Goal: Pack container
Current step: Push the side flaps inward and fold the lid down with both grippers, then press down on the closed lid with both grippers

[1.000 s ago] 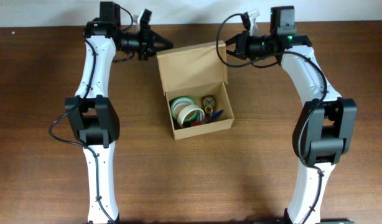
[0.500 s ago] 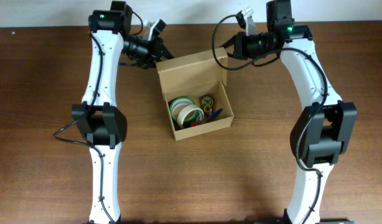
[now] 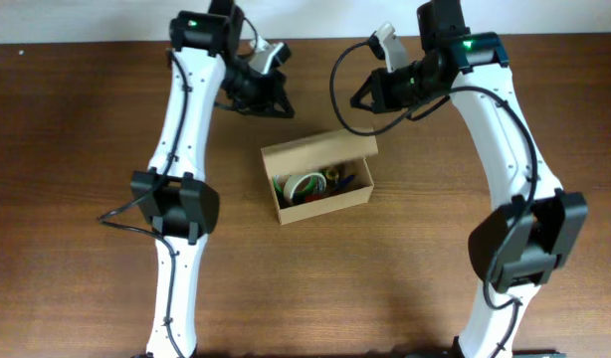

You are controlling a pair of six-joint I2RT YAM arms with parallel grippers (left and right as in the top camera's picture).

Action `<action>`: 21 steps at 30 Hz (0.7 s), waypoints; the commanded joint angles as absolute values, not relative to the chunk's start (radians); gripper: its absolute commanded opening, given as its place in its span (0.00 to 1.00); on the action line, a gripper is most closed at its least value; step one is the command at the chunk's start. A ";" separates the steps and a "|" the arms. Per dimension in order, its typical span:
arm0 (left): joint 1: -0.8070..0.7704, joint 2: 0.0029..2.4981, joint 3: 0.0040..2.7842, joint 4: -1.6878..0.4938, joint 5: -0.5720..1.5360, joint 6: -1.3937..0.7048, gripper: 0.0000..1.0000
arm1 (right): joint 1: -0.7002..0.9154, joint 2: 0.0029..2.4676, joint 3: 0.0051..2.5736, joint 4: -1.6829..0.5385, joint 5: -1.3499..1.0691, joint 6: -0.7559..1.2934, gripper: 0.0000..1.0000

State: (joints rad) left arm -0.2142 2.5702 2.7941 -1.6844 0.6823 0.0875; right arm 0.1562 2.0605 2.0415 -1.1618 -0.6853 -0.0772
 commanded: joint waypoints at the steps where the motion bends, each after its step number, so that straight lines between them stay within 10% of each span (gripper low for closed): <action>1: -0.266 2.485 2.812 -1.687 0.548 0.047 0.02 | 0.183 1.994 2.065 -1.217 -0.590 -0.118 0.04; 21: -0.436 2.347 2.546 -1.688 0.118 -0.038 0.02 | 0.305 1.959 2.064 -1.586 -0.236 -0.044 0.04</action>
State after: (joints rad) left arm -0.4332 2.4207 2.6316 -1.6836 0.2165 -0.0235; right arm 0.2909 1.9820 2.0460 -1.5723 -0.3042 -0.0650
